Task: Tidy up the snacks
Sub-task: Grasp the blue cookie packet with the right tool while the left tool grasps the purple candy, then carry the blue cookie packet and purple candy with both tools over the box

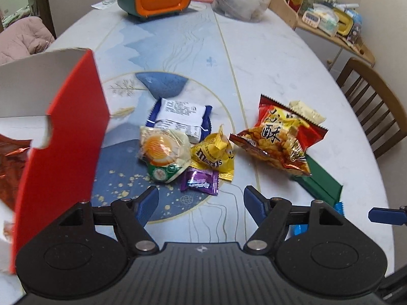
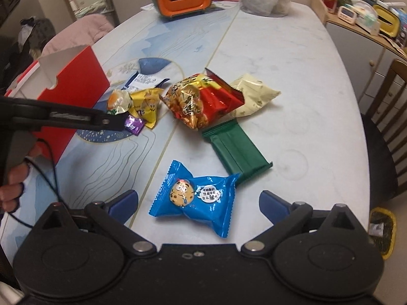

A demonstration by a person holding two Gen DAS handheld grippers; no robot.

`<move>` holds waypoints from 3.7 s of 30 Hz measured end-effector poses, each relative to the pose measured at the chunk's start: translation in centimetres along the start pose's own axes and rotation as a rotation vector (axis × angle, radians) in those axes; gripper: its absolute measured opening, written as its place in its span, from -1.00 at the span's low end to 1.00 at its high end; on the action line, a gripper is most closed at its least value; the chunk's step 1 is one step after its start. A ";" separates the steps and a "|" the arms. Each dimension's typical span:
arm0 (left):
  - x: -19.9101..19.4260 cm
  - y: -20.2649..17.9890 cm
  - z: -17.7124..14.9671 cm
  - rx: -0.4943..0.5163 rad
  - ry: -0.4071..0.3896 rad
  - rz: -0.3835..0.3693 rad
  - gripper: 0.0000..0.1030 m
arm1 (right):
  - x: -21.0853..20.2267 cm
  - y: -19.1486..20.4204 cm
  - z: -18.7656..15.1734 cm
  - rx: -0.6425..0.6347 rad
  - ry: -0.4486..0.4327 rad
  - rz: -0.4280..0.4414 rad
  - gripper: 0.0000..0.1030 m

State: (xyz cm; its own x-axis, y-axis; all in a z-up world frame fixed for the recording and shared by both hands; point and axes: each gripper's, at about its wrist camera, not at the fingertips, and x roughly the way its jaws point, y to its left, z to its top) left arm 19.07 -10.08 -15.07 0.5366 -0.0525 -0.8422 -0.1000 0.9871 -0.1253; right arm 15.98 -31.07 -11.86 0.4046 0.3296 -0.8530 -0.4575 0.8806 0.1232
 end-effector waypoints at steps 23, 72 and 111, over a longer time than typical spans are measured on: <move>4.0 -1.3 1.3 0.125 0.063 0.056 -0.28 | 4.2 0.1 0.7 -0.067 0.116 0.033 0.64; -10.6 5.9 -0.5 -0.009 -0.068 -0.111 -0.66 | -5.2 7.0 1.1 -0.019 -0.063 0.026 0.03; -14.7 28.7 1.6 -0.124 -0.112 0.020 -0.66 | 2.4 28.5 11.7 -0.223 -0.081 0.062 0.03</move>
State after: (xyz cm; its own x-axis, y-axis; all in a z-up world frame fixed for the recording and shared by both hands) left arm 9.68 19.31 -5.46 0.6231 -0.0090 -0.7821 -0.2108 0.9610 -0.1791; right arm 13.21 -1.15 -4.46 0.4286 0.4145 -0.8028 -0.6429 0.7642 0.0514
